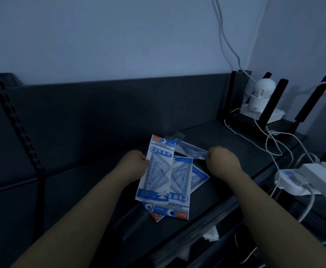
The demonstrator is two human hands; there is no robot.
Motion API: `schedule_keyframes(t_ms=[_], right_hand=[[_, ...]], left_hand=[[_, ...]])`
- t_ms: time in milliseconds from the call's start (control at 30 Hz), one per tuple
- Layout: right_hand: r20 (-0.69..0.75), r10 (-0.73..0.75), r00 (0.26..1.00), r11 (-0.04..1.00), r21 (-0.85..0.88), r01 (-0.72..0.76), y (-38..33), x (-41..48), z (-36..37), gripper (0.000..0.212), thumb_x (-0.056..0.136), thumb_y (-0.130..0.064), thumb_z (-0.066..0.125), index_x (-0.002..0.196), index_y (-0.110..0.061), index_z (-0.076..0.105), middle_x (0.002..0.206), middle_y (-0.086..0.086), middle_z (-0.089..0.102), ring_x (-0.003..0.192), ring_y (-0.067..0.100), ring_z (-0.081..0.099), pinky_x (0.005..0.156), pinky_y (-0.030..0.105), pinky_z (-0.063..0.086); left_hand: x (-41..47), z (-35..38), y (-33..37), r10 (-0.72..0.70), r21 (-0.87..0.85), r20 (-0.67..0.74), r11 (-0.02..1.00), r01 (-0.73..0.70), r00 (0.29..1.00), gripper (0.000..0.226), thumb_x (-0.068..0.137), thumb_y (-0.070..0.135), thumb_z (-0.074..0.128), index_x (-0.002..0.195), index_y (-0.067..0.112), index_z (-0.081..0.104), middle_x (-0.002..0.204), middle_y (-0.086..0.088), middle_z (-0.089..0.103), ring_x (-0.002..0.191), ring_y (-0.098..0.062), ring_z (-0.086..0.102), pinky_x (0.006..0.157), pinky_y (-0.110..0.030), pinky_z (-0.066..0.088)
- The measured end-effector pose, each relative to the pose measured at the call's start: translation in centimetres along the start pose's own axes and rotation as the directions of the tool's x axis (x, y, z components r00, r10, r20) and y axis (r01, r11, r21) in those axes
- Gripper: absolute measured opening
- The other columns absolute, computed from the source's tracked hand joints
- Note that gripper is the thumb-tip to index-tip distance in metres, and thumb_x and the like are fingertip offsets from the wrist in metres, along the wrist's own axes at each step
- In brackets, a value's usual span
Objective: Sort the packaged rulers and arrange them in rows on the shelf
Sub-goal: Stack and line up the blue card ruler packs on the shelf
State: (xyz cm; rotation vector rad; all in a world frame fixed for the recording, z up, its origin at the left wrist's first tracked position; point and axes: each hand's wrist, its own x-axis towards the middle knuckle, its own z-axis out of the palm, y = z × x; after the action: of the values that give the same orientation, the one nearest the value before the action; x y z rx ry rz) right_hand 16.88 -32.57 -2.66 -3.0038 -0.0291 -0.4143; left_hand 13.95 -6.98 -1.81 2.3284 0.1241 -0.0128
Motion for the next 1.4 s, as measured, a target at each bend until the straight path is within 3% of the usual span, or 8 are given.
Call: schedule_keyframes(t_ms=[133, 267, 367, 500, 733, 1000, 1167, 1400], right_hand=[[0.090, 0.011, 0.996, 0.953, 0.302, -0.038, 1.6, -1.8, -1.8, 0.031, 0.083, -0.020, 0.058, 0.058, -0.005, 0.048, 0.077, 0.009, 0.050, 0.068, 0.021, 0.053, 0.054, 0.028, 0.039], [0.339, -0.035, 0.940, 0.877, 0.462, -0.134, 1.1, -4.6, -3.7, 0.022, 0.083, -0.024, 0.066, 0.072, -0.004, 0.063, 0.074, 0.005, 0.059, 0.062, 0.015, 0.057, 0.050, 0.023, 0.043], [0.317, 0.014, 0.948, 0.886, 0.436, -0.158, 0.2, -5.4, -3.8, 0.017, 0.084, -0.028, 0.068, 0.086, -0.011, 0.068, 0.084, 0.005, 0.063, 0.069, 0.015, 0.060, 0.056, 0.025, 0.048], [0.294, -0.031, 0.955, 0.915, 0.393, -0.091, -1.1, -6.3, -2.8, 0.026, 0.077, -0.024, 0.077, 0.100, -0.018, 0.066, 0.105, 0.003, 0.059, 0.089, 0.017, 0.057, 0.070, 0.026, 0.044], [0.356, 0.012, 0.934, 0.814, 0.539, -0.216, -1.1, -6.4, -2.6, 0.079, 0.066, -0.015, 0.085, 0.135, -0.013, 0.048, 0.125, 0.007, 0.055, 0.108, 0.018, 0.057, 0.091, 0.035, 0.051], [0.288, 0.019, 0.958, 0.717, 0.663, -0.213, -1.8, -6.2, -2.0, 0.060, 0.073, -0.025, 0.080, 0.125, -0.016, 0.052, 0.118, 0.001, 0.062, 0.097, 0.013, 0.060, 0.076, 0.027, 0.051], [0.368, 0.045, 0.929, 0.628, 0.712, -0.313, -1.6, -5.7, -2.0, 0.092, 0.064, -0.033, 0.085, 0.140, -0.014, 0.037, 0.125, 0.003, 0.057, 0.106, 0.019, 0.061, 0.080, 0.034, 0.054], [0.452, 0.036, 0.891, 0.718, 0.609, -0.338, -2.1, -5.5, -2.1, 0.034, 0.074, -0.014, 0.079, 0.104, -0.011, 0.063, 0.100, 0.002, 0.068, 0.076, 0.008, 0.063, 0.058, 0.019, 0.049]], left_hand=[[-1.0, -0.3, 0.7, 0.009, -0.065, 0.009, 0.998, -0.009, 1.000, 0.019, 0.094, 0.023, 0.051, 0.083, 0.008, 0.057, 0.077, -0.003, 0.057, 0.067, -0.013, 0.051, 0.058, -0.026, 0.039], [-1.9, 0.3, 1.5, -0.001, -0.089, 0.132, 0.996, 0.012, 0.991, 0.020, 0.086, 0.033, 0.067, 0.078, 0.017, 0.059, 0.085, 0.000, 0.065, 0.071, -0.008, 0.057, 0.057, -0.023, 0.044], [-2.8, 1.3, 2.0, -0.014, 0.023, 0.172, 1.000, 0.011, 0.985, 0.061, 0.055, 0.049, 0.086, 0.099, 0.017, 0.059, 0.098, 0.006, 0.064, 0.087, -0.010, 0.063, 0.073, -0.026, 0.052], [-4.1, 2.3, 2.8, -0.027, 0.177, 0.125, 0.984, 0.005, 0.992, 0.086, 0.056, 0.041, 0.089, 0.122, 0.012, 0.042, 0.119, -0.001, 0.054, 0.110, -0.020, 0.055, 0.078, -0.028, 0.044], [-3.3, 1.6, 1.7, -0.002, -0.077, 0.170, 0.997, 0.016, 0.985, 0.078, 0.046, 0.027, 0.092, 0.115, 0.012, 0.057, 0.112, 0.004, 0.063, 0.097, -0.012, 0.061, 0.084, -0.031, 0.054], [-3.0, 0.7, 1.7, 0.033, -0.539, 0.190, 0.839, 0.076, 0.981, 0.047, 0.070, 0.001, 0.080, 0.111, 0.015, 0.061, 0.107, -0.005, 0.070, 0.095, -0.021, 0.068, 0.082, -0.039, 0.056], [-3.0, 0.2, 2.6, 0.047, -0.618, 0.224, 0.779, 0.105, 0.974, 0.046, 0.074, -0.002, 0.076, 0.113, 0.014, 0.059, 0.106, -0.007, 0.071, 0.090, -0.023, 0.070, 0.065, -0.035, 0.057], [-2.0, 0.5, 1.6, 0.016, -0.585, 0.082, 0.810, 0.035, 0.997, 0.046, 0.077, -0.001, 0.075, 0.117, 0.013, 0.057, 0.108, -0.005, 0.068, 0.095, -0.022, 0.066, 0.073, -0.034, 0.055]])
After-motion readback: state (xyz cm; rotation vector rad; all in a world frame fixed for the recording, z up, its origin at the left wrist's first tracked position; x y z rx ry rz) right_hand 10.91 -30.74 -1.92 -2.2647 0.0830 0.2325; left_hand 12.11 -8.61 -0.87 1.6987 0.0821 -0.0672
